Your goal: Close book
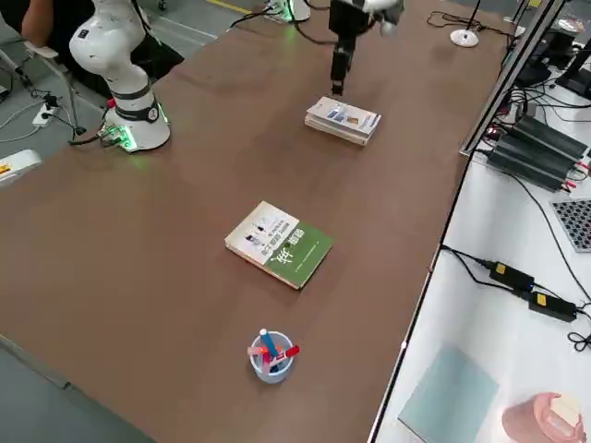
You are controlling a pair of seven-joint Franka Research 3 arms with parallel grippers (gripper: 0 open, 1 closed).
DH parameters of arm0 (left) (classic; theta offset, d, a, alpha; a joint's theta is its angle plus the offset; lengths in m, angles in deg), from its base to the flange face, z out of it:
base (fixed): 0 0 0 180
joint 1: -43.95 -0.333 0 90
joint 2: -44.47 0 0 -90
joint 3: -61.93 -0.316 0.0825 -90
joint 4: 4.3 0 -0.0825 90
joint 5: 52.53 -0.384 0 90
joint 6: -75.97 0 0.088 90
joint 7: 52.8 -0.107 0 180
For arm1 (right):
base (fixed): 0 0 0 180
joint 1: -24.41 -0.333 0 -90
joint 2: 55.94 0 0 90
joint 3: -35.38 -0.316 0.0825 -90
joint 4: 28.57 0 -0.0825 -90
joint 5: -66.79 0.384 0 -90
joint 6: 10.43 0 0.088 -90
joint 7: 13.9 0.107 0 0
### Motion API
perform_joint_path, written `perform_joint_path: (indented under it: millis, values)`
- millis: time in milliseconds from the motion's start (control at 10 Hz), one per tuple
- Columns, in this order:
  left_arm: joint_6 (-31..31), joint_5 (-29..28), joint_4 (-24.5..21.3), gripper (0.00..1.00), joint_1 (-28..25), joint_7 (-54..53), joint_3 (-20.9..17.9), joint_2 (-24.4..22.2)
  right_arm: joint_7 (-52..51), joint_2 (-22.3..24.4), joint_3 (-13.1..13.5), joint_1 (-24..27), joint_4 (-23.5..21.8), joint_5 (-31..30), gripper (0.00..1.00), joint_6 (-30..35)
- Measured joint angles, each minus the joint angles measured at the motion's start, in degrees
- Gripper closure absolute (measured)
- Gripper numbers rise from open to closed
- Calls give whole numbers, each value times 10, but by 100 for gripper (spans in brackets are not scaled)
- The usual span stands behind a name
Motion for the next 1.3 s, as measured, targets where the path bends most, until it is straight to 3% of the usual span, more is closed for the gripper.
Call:
perform_joint_path:
  millis: [400, 800, 1300]
  values:
    - [0, 12, -46, 0, -29, -2, 0, -47, 85, 50, -23, -1, 0, 0, 0, 27]
    - [16, 42, -86, 0, -53, -2, 0, -96, 104, 53, -29, -1, -5, 0, 0, 29]
    - [63, 60, -93, 0, -92, -6, -2, -134, 105, 55, -29, -1, -18, 0, 0, 29]
